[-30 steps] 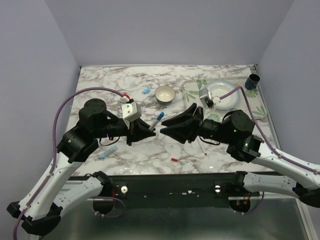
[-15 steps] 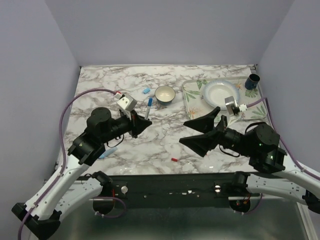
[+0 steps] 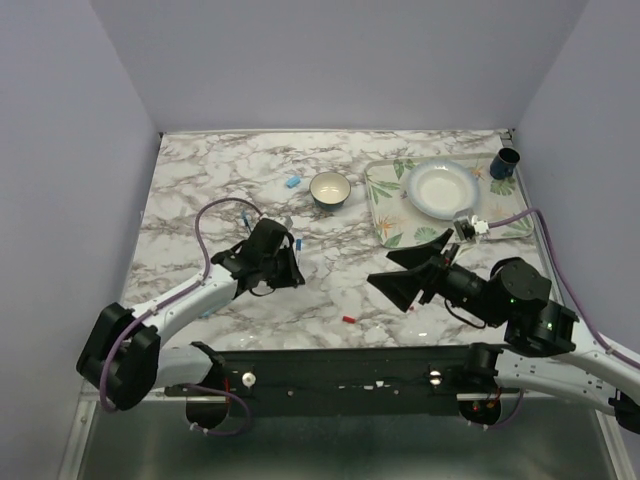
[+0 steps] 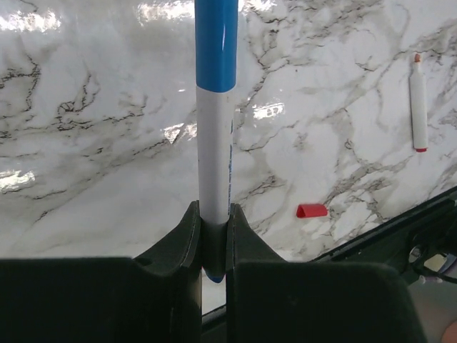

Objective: Insert the pens into the pen caps

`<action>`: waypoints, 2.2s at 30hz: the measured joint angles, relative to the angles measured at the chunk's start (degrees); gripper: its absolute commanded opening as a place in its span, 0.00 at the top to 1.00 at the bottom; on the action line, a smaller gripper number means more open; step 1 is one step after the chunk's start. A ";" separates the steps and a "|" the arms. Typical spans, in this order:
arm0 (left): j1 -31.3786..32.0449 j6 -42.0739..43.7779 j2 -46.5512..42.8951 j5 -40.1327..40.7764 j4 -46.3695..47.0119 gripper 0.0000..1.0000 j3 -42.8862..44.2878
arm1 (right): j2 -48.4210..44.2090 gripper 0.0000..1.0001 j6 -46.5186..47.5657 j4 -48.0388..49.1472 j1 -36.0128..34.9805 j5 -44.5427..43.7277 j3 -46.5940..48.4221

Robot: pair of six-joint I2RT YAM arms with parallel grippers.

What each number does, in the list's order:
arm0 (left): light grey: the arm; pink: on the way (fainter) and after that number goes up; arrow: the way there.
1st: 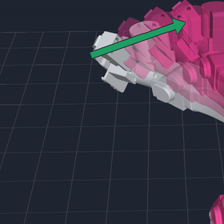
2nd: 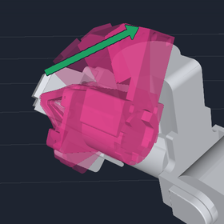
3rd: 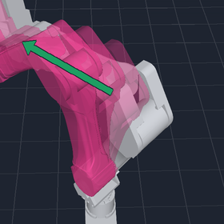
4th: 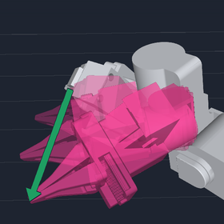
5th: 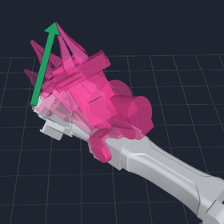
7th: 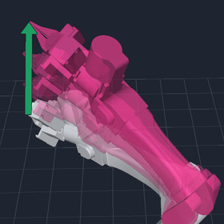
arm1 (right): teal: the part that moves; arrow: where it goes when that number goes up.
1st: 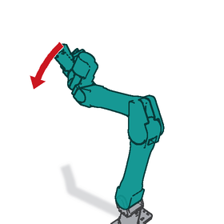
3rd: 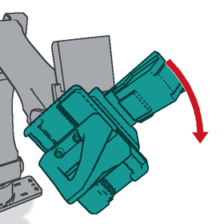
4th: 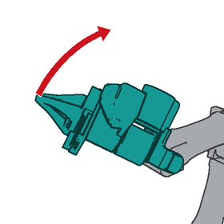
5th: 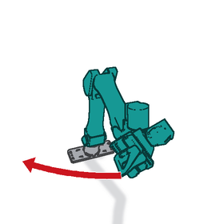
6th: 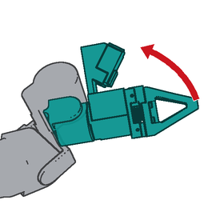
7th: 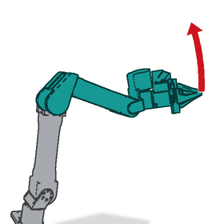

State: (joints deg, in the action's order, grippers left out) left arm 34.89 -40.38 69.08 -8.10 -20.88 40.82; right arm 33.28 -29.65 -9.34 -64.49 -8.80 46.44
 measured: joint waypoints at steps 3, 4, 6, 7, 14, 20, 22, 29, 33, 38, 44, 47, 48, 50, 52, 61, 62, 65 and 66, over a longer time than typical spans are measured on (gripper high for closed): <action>0.00 -2.71 3.41 -0.02 2.08 1.00 -1.68 | 0.00 0.00 -0.11 -1.27 0.00 -0.94 -0.02; 0.07 -3.23 5.11 -0.04 2.99 1.00 -1.81 | -0.02 0.00 -0.11 -1.31 -0.02 -1.16 -0.09; 0.35 -3.91 8.39 -0.07 4.55 0.98 -1.79 | -0.20 0.00 -0.15 -1.33 0.00 -1.42 -0.42; 0.66 -4.26 10.69 -0.07 5.18 0.93 -1.73 | -0.35 0.00 -0.22 -1.31 -0.02 -1.53 -0.74; 2.29 -5.75 16.15 0.13 6.56 0.72 0.63 | -0.20 0.00 -0.57 -2.14 0.00 -2.10 -1.51; 2.32 -5.95 19.52 1.77 6.40 0.60 3.85 | 1.16 0.00 -1.25 -3.87 -0.02 -2.54 -1.51; 2.32 -5.99 20.39 2.19 6.21 0.54 4.98 | 2.16 0.00 -1.68 -4.70 -0.02 -2.75 -1.51; 2.34 -5.51 20.26 3.58 2.89 0.50 8.41 | 5.42 0.01 -3.13 -8.98 -0.02 -4.57 -1.22; 2.36 -3.69 16.68 3.96 -0.74 0.45 10.88 | 6.29 0.03 -3.85 -11.47 0.00 -6.67 -1.29; 2.01 0.74 7.78 6.91 -4.48 0.13 15.78 | 9.01 0.08 -3.30 -13.40 -0.02 -8.02 -2.75; 1.22 8.50 -6.56 15.50 -5.44 0.01 17.88 | 20.11 0.15 -3.43 -18.88 0.52 -10.21 -3.04; 0.94 13.16 -12.92 20.31 -5.27 0.01 16.63 | 30.12 0.17 -3.89 -25.62 2.43 -13.46 0.70; 0.94 14.12 -14.45 21.16 -5.22 0.01 15.87 | 33.14 0.18 -3.93 -27.43 3.50 -14.38 2.10; 0.94 16.26 -17.03 23.15 -5.05 0.01 13.99 | 37.75 0.21 -3.28 -29.99 6.91 -14.84 4.04; 0.94 17.84 -19.10 24.52 -4.59 0.01 11.30 | 40.65 0.25 -1.88 -30.80 11.52 -14.05 4.74; 0.94 21.53 -24.35 26.58 -4.02 0.01 8.11 | 49.79 0.41 6.05 -30.88 27.26 -5.44 5.70; 0.94 21.70 -24.61 26.58 -3.82 0.01 8.11 | 50.90 0.41 6.62 -30.86 27.76 -4.57 5.73; 0.94 21.88 -24.87 26.58 -3.61 0.01 8.11 | 52.54 0.43 7.69 -30.77 28.85 -2.10 5.68; 0.94 21.92 -24.90 26.58 -3.61 0.01 8.11 | 52.65 0.44 8.11 -30.64 29.16 -1.27 5.68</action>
State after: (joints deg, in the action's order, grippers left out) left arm 35.83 -18.46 44.18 18.48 -24.49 48.93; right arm 85.93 -21.54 -39.99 -35.33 -10.07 52.12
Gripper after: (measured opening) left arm 0.988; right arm 0.582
